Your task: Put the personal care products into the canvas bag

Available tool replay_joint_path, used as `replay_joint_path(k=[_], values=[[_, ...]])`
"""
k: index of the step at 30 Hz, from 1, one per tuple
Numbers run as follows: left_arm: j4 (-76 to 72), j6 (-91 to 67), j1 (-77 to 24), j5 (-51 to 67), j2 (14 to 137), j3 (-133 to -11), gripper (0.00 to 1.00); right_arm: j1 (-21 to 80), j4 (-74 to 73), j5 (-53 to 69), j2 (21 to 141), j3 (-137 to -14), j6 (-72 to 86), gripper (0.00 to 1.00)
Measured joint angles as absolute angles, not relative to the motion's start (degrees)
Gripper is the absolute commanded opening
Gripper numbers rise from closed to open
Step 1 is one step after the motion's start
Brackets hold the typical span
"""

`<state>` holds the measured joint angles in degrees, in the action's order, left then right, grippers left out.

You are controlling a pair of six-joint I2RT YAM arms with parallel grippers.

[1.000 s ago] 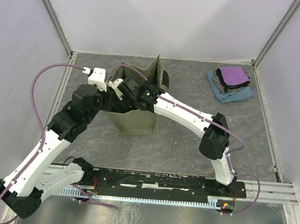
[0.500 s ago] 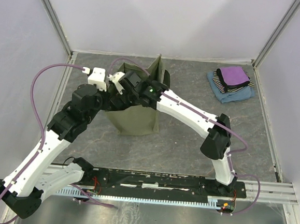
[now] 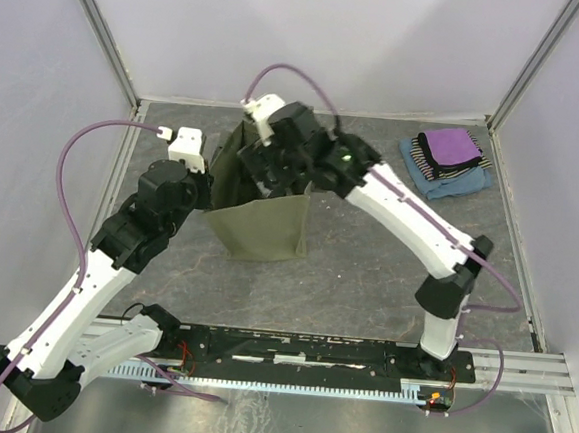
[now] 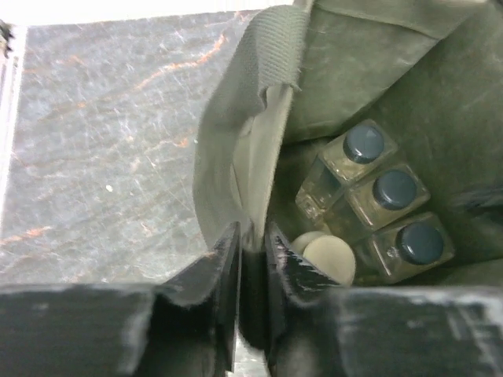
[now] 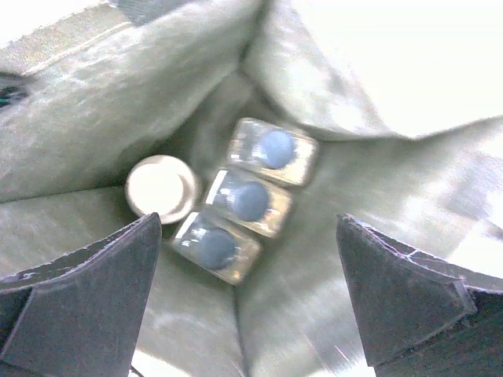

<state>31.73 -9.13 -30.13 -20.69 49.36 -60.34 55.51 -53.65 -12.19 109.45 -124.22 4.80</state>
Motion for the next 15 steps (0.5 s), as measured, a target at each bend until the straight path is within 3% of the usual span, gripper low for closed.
replay_joint_path(k=[2,5,15], values=[[31.38,-9.08,-30.13,-21.30,49.71,-61.01,0.70,53.49,-53.93,-13.63,105.93,-123.50,4.78,1.00],[29.43,-9.15,-30.13,-23.03,50.02,-63.42,0.90,50.11,-53.78,-15.86,99.11,-121.43,4.56,1.00],[22.70,-8.34,-30.13,-32.84,53.12,-67.92,0.97,39.16,-50.48,-19.22,86.52,-110.52,3.57,1.00]])
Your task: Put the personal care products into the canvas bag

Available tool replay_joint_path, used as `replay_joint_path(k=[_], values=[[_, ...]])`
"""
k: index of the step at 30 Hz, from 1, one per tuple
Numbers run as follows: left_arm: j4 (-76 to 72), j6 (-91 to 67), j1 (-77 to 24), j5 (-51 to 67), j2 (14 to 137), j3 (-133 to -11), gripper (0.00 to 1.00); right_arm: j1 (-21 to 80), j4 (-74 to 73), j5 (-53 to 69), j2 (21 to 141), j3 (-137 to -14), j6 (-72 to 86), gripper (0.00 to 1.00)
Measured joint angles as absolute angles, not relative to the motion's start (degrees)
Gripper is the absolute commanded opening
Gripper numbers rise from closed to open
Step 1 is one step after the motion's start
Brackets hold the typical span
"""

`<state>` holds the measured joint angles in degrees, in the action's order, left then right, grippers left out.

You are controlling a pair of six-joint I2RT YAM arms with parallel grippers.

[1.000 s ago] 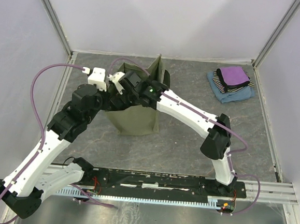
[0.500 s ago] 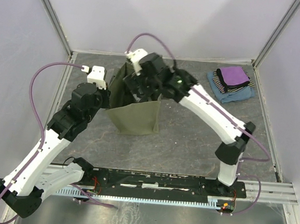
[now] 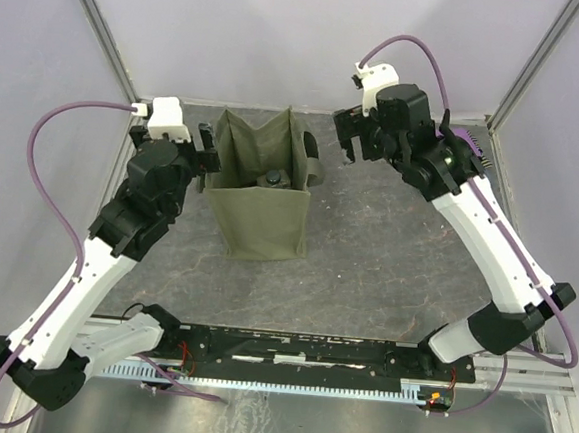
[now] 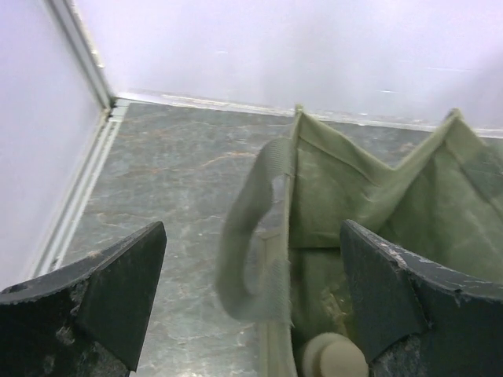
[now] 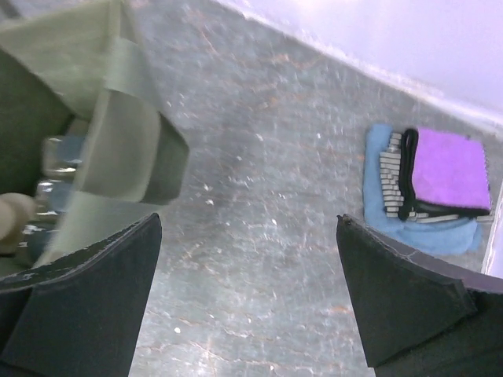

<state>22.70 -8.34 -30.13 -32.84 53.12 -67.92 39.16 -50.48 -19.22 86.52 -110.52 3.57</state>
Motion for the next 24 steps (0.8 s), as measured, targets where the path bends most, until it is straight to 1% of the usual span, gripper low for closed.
replay_joint_path(k=[5,11,15,18,21,24], values=[[22.26,-6.17,-27.20,-35.64,58.52,-69.95,0.98,28.93,-49.65,-13.63,88.18,-103.48,3.86,1.00],[22.15,-5.93,-15.62,-30.06,64.23,-71.83,0.99,19.35,-47.59,-7.62,90.35,-98.89,4.32,1.00],[22.17,-5.96,-7.73,-25.45,67.51,-74.30,1.00,14.87,-45.47,-4.10,90.76,-97.30,4.80,1.00],[22.63,-6.72,-2.70,-23.16,72.47,-79.22,1.00,12.01,-44.03,-2.15,91.35,-96.03,5.10,1.00],[23.46,-8.64,-1.21,-23.68,78.06,-83.26,1.00,10.11,-43.62,-1.72,92.49,-95.64,5.10,1.00],[24.53,-11.07,-1.26,-24.40,82.32,-84.16,1.00,8.91,-43.33,-1.74,93.51,-95.39,5.08,1.00]])
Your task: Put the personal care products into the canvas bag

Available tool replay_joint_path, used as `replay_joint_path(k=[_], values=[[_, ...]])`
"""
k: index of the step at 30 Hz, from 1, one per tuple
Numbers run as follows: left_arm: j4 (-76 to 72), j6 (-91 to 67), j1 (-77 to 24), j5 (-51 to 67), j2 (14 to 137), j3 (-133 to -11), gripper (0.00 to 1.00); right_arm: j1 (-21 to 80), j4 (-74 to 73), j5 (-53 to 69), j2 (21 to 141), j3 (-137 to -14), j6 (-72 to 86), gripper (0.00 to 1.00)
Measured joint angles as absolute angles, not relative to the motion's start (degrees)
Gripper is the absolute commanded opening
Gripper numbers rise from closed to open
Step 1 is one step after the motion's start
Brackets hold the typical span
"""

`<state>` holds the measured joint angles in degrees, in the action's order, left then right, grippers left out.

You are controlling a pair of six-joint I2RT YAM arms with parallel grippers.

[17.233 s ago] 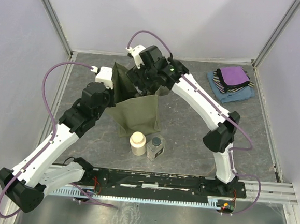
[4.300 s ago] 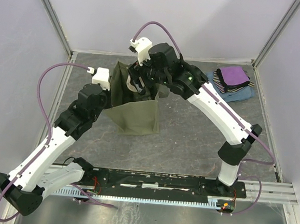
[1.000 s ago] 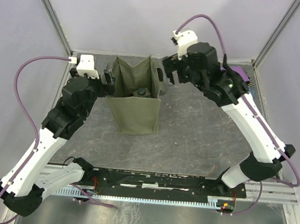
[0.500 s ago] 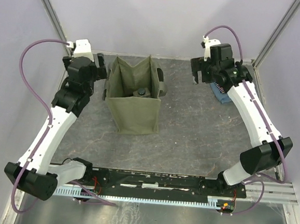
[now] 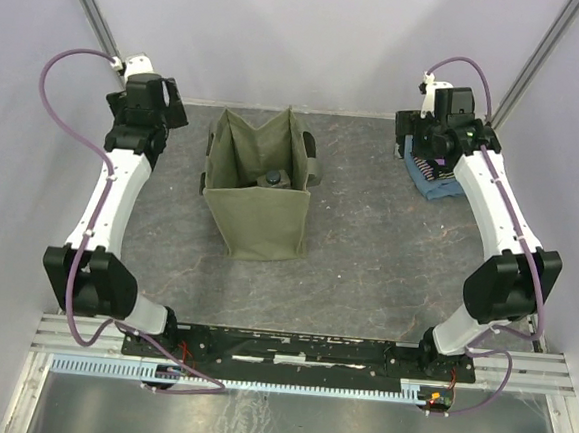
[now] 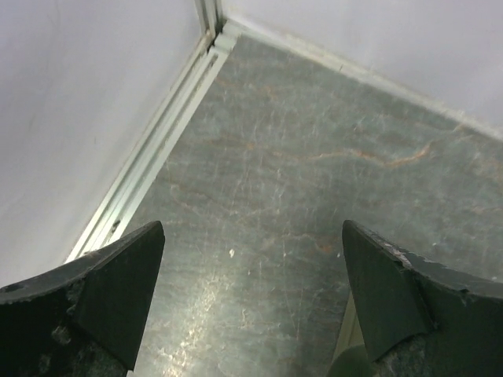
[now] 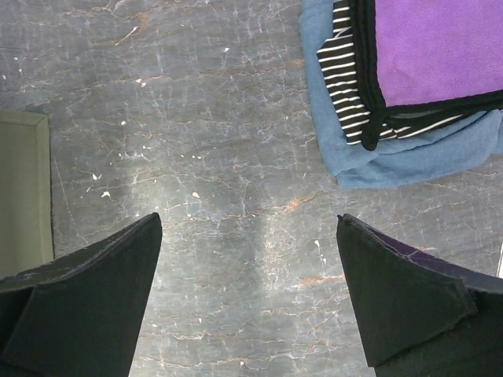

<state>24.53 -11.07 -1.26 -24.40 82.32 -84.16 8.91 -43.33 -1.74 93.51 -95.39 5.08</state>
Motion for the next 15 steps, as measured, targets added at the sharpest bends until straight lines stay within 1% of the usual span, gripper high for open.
replay_joint_path(k=[3,10,15], values=[[26.11,-13.06,-1.48,-25.96,84.82,-83.72,1.00,8.54,-43.29,-1.76,94.26,-95.37,5.06,1.00],[26.17,-13.93,-1.63,-30.00,84.93,-82.83,1.00,8.10,-43.29,-1.74,96.40,-95.68,5.04,1.00],[25.80,-13.91,-1.65,-31.00,84.93,-82.72,1.00,8.01,-43.33,-1.72,99.66,-98.32,5.06,1.00]])
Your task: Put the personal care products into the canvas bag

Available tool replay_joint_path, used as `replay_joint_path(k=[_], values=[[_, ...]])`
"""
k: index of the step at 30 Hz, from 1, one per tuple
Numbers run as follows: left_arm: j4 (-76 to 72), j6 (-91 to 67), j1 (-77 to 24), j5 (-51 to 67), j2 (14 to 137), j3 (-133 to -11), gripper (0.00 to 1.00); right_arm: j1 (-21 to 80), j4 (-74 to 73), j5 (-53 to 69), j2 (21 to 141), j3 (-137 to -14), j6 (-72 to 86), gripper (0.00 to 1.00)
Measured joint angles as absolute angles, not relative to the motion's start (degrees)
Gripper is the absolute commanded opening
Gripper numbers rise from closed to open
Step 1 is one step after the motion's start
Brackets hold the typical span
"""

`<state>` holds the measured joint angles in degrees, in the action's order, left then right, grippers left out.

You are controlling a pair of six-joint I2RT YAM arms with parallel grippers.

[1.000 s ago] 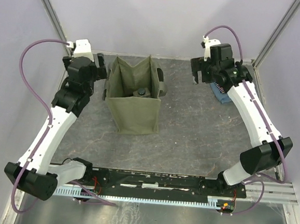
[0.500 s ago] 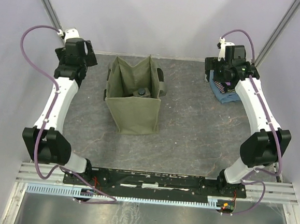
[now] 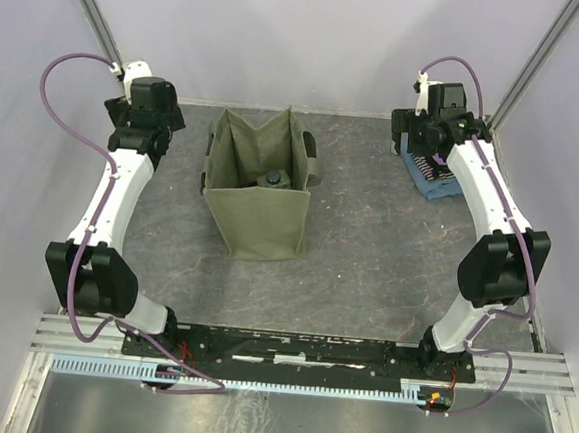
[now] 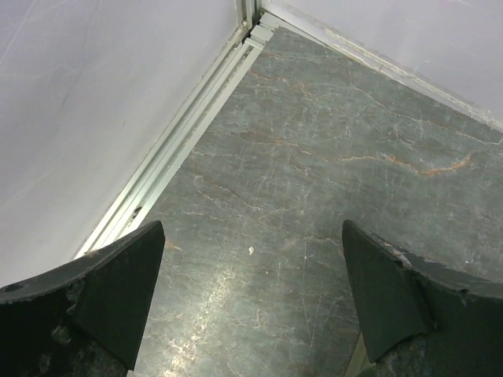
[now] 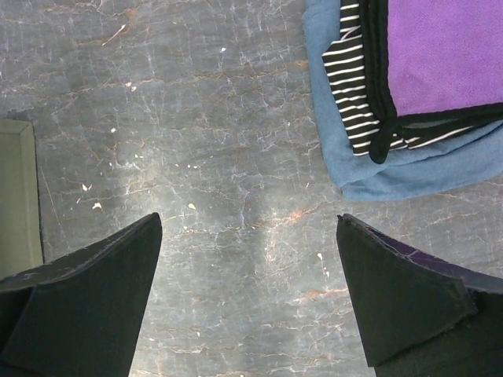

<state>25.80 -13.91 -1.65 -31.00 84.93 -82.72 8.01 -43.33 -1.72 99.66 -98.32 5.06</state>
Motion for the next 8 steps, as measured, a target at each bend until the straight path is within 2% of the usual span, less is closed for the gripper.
replay_joint_path(k=[8], values=[[23.57,-13.82,-2.02,-31.40,85.23,-82.00,1.00,8.01,-43.66,-1.69,102.37,-101.89,5.08,1.00]])
